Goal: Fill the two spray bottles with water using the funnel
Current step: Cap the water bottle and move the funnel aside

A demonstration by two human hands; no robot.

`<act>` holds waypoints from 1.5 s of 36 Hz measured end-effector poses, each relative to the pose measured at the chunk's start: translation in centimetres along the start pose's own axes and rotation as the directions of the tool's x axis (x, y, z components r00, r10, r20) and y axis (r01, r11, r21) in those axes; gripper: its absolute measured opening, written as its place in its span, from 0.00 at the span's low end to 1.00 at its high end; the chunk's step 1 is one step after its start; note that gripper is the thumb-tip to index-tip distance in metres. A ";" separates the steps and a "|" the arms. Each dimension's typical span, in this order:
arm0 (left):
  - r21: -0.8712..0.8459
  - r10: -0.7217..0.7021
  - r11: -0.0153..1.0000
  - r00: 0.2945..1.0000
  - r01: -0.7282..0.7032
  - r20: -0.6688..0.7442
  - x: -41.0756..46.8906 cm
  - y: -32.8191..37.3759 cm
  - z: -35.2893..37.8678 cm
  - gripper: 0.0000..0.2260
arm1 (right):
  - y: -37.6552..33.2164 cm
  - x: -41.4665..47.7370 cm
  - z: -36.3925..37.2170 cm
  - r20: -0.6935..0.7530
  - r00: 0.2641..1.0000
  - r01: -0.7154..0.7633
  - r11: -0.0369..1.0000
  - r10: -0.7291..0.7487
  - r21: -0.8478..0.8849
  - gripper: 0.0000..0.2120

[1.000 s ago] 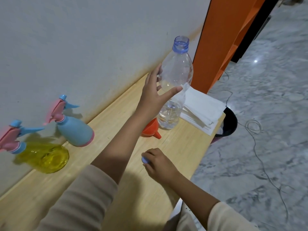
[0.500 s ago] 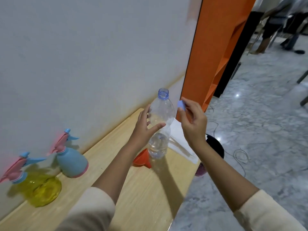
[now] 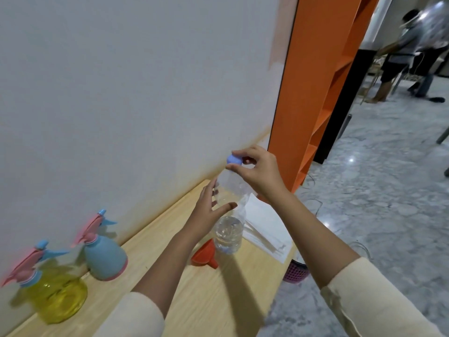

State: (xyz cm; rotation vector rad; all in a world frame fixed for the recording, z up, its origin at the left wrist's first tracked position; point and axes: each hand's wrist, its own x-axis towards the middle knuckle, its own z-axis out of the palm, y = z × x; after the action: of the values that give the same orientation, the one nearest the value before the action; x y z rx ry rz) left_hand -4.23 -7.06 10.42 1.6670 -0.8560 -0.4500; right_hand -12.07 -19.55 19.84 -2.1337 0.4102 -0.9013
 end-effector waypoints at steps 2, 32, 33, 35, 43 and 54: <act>-0.007 0.000 1.000 1.000 0.000 0.005 0.0 -0.1 0.0 0.32 | 0.0 0.1 0.3 -0.019 0.999 -0.034 0.999 0.035 0.025 0.17; -0.001 -0.037 0.999 0.999 0.037 0.023 0.6 0.3 -0.5 0.35 | 0.5 0.4 1.2 0.068 0.995 -0.085 0.984 0.075 0.157 0.14; 0.005 -0.036 0.999 0.999 0.036 0.026 0.6 0.3 -0.5 0.35 | 0.5 0.3 1.3 0.049 0.997 -0.069 0.988 0.062 0.136 0.14; 0.010 -0.035 0.999 0.999 0.035 0.034 0.7 0.4 -0.5 0.35 | 0.7 0.2 1.4 0.013 0.999 -0.031 0.995 0.030 0.091 0.15; 0.008 -0.045 0.999 0.998 0.045 0.040 0.8 0.2 -0.8 0.35 | 0.6 0.4 0.8 0.147 0.987 -0.092 0.976 0.064 0.197 0.17; -0.002 -0.044 0.999 0.999 0.044 0.032 0.9 0.2 -0.5 0.34 | 0.9 0.4 1.9 0.078 0.982 -0.184 0.951 0.169 0.250 0.22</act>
State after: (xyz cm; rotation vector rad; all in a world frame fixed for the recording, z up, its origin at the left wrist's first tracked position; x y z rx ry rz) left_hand -3.37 -7.42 10.92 1.6832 -0.8432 -0.5094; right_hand -10.45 -19.40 18.48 -1.8494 0.4246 -0.7473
